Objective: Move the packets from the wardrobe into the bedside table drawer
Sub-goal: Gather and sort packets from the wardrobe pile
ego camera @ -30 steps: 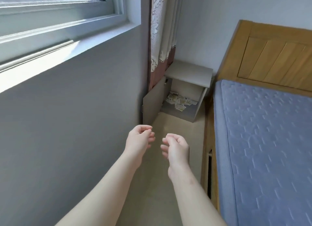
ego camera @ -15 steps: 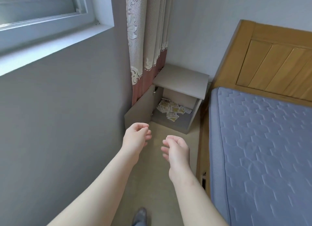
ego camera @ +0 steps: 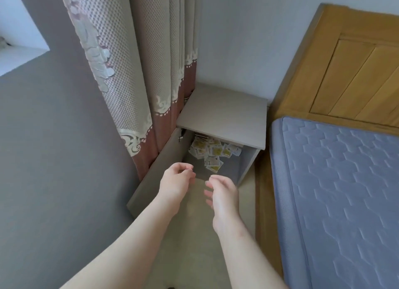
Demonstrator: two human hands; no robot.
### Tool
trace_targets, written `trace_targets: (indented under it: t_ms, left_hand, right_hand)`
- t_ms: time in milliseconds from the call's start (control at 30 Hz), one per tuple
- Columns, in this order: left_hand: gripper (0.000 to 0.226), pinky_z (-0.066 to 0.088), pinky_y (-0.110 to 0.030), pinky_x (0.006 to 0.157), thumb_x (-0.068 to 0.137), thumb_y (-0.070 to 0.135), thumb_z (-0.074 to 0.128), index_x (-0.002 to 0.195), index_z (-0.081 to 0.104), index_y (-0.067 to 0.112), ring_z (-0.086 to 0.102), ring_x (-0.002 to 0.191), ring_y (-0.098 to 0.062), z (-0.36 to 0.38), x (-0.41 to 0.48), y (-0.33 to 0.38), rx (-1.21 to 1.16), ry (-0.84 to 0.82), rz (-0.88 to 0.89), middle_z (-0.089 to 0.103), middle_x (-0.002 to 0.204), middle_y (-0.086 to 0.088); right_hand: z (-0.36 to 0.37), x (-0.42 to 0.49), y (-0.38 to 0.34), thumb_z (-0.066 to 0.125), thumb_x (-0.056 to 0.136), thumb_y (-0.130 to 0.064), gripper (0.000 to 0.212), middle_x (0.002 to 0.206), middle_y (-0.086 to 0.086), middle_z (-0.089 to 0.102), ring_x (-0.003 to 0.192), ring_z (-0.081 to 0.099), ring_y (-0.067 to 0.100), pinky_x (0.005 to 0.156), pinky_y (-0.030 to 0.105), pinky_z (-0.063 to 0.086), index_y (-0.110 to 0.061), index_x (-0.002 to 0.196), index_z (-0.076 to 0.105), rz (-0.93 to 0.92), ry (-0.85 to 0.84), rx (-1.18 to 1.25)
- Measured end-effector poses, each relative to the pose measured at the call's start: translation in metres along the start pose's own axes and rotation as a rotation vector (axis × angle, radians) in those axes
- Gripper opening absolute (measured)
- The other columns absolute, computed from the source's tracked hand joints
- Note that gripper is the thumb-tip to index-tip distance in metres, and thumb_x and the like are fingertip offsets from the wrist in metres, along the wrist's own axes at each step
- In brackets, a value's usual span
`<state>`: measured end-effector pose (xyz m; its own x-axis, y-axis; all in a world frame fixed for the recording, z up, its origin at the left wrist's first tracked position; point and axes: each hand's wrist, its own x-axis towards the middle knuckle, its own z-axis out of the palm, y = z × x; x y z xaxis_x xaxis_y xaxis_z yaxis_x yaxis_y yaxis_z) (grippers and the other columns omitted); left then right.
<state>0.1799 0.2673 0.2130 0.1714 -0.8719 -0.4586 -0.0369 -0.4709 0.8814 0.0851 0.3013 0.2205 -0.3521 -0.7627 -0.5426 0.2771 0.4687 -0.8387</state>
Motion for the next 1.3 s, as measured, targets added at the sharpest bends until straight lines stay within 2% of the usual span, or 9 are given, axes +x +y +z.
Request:
trace_targets:
  t_ms: [233,367,600,733,833,967,1100,1233,1300]
  left_hand:
    - [0.018,0.05,-0.037,0.087,0.092,0.01,0.049,0.083,0.059,0.022,0.063,0.085,-0.022,0.063,0.122,0.008,0.041,0.024,-0.078,0.065,0.084,-0.002]
    - [0.017,0.045,-0.029,0.072,0.092,0.011,0.048,0.084,0.058,0.022,0.058,0.076,-0.021,0.106,0.198,-0.004,0.052,0.084,-0.132,0.065,0.082,-0.003]
    - [0.018,0.044,-0.029,0.071,0.093,0.012,0.048,0.084,0.059,0.022,0.055,0.075,-0.023,0.164,0.319,-0.055,0.069,0.148,-0.239,0.06,0.069,0.001]
    - [0.017,0.042,-0.026,0.06,0.094,0.01,0.046,0.087,0.057,0.02,0.058,0.072,-0.018,0.189,0.386,-0.094,0.065,0.15,-0.246,0.059,0.072,0.001]
    - [0.018,0.043,-0.028,0.068,0.091,0.008,0.048,0.082,0.056,0.022,0.061,0.081,-0.023,0.205,0.437,-0.134,0.093,0.12,-0.239,0.062,0.076,-0.002]
    - [0.025,0.043,-0.03,0.071,0.086,0.003,0.048,0.072,0.054,0.023,0.065,0.091,-0.029,0.218,0.497,-0.2,0.197,0.053,-0.21,0.066,0.084,-0.01]
    - [0.025,0.05,-0.044,0.089,0.086,0.002,0.053,0.073,0.059,0.023,0.063,0.104,-0.037,0.228,0.555,-0.262,0.272,0.002,-0.118,0.068,0.107,-0.019]
    - [0.016,0.049,-0.04,0.094,0.088,0.003,0.052,0.086,0.062,0.014,0.06,0.109,-0.037,0.237,0.612,-0.309,0.3,-0.028,-0.059,0.065,0.112,-0.022]
    - [0.018,0.045,-0.031,0.095,0.093,0.011,0.05,0.105,0.063,0.01,0.056,0.114,-0.033,0.241,0.635,-0.328,0.41,-0.054,-0.011,0.062,0.12,-0.016]
  right_hand:
    - [0.006,0.139,-0.029,0.05,0.092,-0.007,0.012,0.094,0.004,0.062,0.075,0.059,0.014,0.07,0.025,0.047,-0.015,0.091,0.059,0.069,-0.003,-0.041]
    - [0.006,0.234,-0.032,0.049,0.091,-0.005,0.012,0.094,0.006,0.06,0.077,0.056,0.017,0.064,0.023,0.043,-0.011,0.095,0.059,0.114,-0.043,-0.127]
    - [-0.006,0.381,0.009,0.051,0.089,-0.006,0.014,0.086,0.004,0.059,0.078,0.054,0.021,0.063,0.026,0.04,-0.018,0.083,0.056,0.189,-0.048,-0.303]
    - [-0.007,0.454,0.052,0.052,0.089,-0.005,0.019,0.071,0.0,0.055,0.066,0.053,0.018,0.063,0.029,0.043,-0.019,0.076,0.053,0.206,-0.041,-0.362]
    - [-0.004,0.512,0.097,0.05,0.09,-0.004,0.017,0.078,0.004,0.054,0.073,0.053,0.02,0.072,0.032,0.046,-0.016,0.078,0.052,0.201,-0.06,-0.373]
    - [0.004,0.583,0.166,0.053,0.084,-0.005,0.021,0.071,-0.001,0.054,0.07,0.05,0.019,0.066,0.027,0.038,-0.02,0.07,0.052,0.157,0.0,-0.422]
    - [0.014,0.649,0.23,0.056,0.082,0.0,0.027,0.063,-0.001,0.051,0.066,0.047,0.021,0.06,0.025,0.034,-0.019,0.065,0.052,0.098,0.005,-0.45]
    - [0.022,0.71,0.27,0.055,0.086,-0.003,0.012,0.081,0.007,0.056,0.079,0.051,0.022,0.064,0.026,0.038,-0.015,0.085,0.06,0.018,0.017,-0.54]
    - [0.026,0.739,0.287,0.054,0.086,-0.003,0.014,0.084,0.008,0.056,0.082,0.051,0.022,0.067,0.026,0.038,-0.014,0.089,0.061,-0.059,0.034,-0.56]
